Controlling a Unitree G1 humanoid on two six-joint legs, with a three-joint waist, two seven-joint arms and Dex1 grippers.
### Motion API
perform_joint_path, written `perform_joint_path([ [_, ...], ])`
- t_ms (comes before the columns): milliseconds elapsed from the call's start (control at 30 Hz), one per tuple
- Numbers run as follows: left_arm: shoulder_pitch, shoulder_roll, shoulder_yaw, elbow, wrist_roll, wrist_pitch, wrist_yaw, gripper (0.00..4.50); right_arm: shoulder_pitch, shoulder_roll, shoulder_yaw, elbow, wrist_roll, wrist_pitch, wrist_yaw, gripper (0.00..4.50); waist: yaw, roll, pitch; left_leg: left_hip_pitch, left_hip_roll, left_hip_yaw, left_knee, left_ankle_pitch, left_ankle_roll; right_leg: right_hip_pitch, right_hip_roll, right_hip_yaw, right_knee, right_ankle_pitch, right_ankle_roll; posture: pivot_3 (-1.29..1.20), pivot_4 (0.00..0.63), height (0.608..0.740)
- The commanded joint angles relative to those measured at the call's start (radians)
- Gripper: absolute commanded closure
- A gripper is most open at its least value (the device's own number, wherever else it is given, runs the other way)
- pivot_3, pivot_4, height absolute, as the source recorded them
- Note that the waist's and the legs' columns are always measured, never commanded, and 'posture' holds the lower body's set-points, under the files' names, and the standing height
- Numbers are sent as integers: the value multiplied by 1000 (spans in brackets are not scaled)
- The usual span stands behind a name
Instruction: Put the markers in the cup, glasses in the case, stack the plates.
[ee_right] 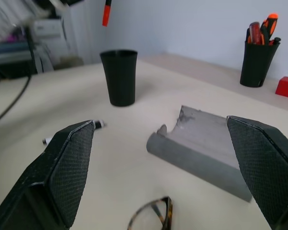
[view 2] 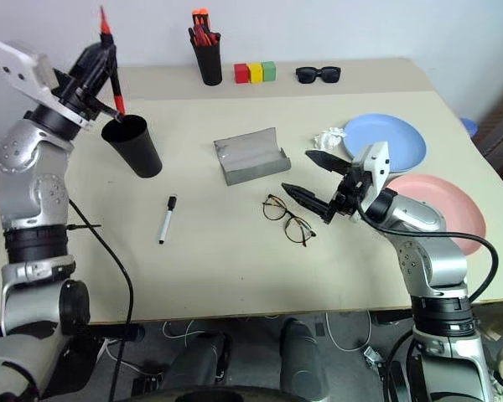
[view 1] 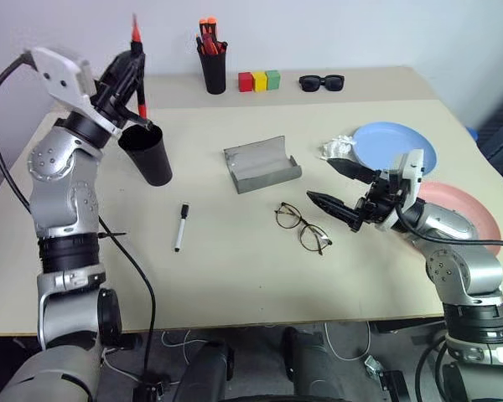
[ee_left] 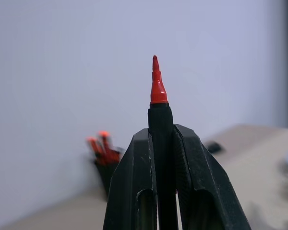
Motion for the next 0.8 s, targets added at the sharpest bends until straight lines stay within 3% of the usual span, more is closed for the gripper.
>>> perform_joint_path([
  [33,-65,-2,31,133,-18,-169,-55,4473,6,12,-21,-83,62,22,-11,0,0,0,0,0,0,0,0,0,0,0,0,0,0,0,0,0,150,740],
  [300,-159,-24,104,481,-109,-394,-225,4473,1,5,-16,-77,30,4,-24,0,-1,0,0,0,-1,0,1,0,0,0,0,0,0,0,0,0,150,740],
  [500,-145,-18,124,624,-89,-514,-201,4473,11,-13,-25,-88,31,11,-26,0,-3,0,0,0,0,0,1,0,1,0,0,0,1,0,0,0,150,740],
  [800,-160,-33,101,742,-41,-531,-128,4473,3,-23,-11,-90,21,14,-24,0,-1,-1,0,0,-1,0,1,0,1,0,0,0,1,0,1,0,150,740],
])
